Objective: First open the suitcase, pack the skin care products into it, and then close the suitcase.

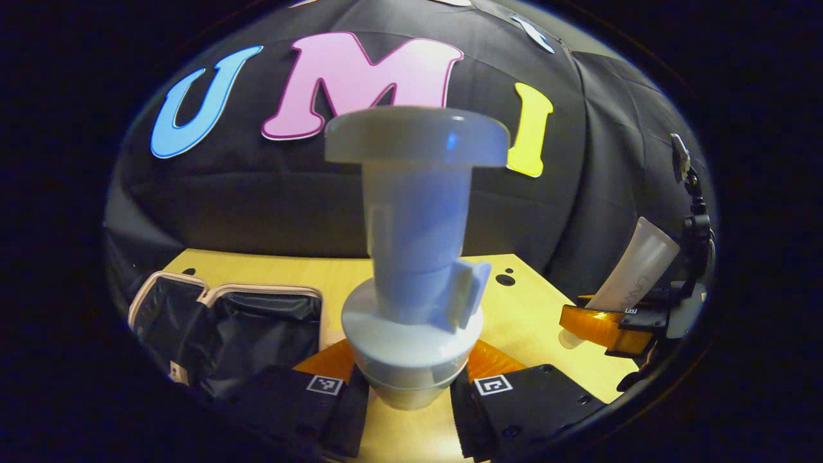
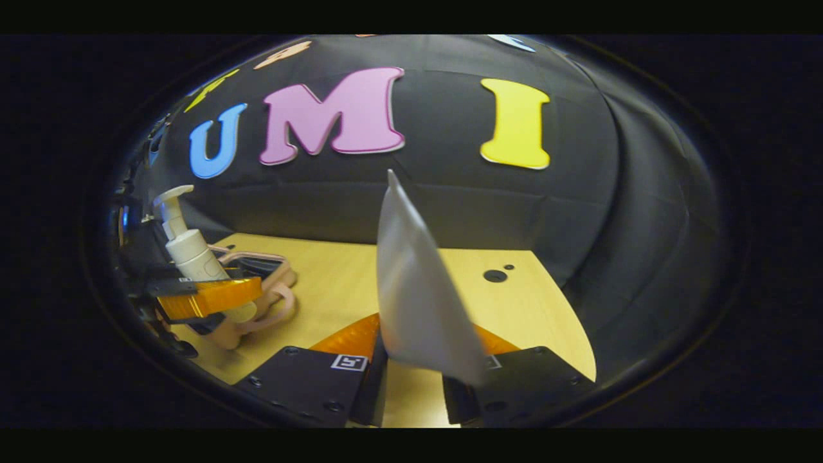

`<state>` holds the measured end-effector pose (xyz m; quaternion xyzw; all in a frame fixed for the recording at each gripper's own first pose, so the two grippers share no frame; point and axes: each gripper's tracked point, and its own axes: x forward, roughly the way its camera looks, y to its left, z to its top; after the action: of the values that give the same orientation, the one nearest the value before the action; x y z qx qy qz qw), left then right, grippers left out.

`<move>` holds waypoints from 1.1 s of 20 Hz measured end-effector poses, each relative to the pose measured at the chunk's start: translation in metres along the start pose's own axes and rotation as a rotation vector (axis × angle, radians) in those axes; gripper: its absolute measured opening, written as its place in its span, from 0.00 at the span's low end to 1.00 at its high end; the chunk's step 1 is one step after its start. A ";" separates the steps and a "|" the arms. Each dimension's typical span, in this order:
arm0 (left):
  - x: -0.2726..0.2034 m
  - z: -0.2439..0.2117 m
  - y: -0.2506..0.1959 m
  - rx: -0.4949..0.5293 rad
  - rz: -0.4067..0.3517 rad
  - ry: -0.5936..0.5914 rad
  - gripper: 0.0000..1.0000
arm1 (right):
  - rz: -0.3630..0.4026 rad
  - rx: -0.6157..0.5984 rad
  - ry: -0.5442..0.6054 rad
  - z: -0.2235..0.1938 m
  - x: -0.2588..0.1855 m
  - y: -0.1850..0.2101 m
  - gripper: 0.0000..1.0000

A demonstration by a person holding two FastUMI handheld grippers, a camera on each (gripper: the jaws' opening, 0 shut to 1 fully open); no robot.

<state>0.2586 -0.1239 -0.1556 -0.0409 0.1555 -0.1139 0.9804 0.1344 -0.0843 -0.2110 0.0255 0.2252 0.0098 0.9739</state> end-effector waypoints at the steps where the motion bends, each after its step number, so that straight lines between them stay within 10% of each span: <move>1: -0.011 0.001 0.023 -0.012 0.033 0.019 0.59 | 0.029 -0.006 -0.007 0.007 0.001 0.016 0.34; 11: -0.006 -0.094 0.207 0.180 0.261 0.491 0.60 | 0.305 -0.008 -0.035 0.053 0.006 0.184 0.34; 22: 0.016 -0.161 0.224 -0.056 0.218 0.856 0.63 | 0.392 -0.013 0.004 0.052 -0.001 0.240 0.34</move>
<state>0.2697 0.0827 -0.3385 0.0000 0.5539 -0.0123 0.8325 0.1545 0.1526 -0.1512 0.0626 0.2177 0.2009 0.9531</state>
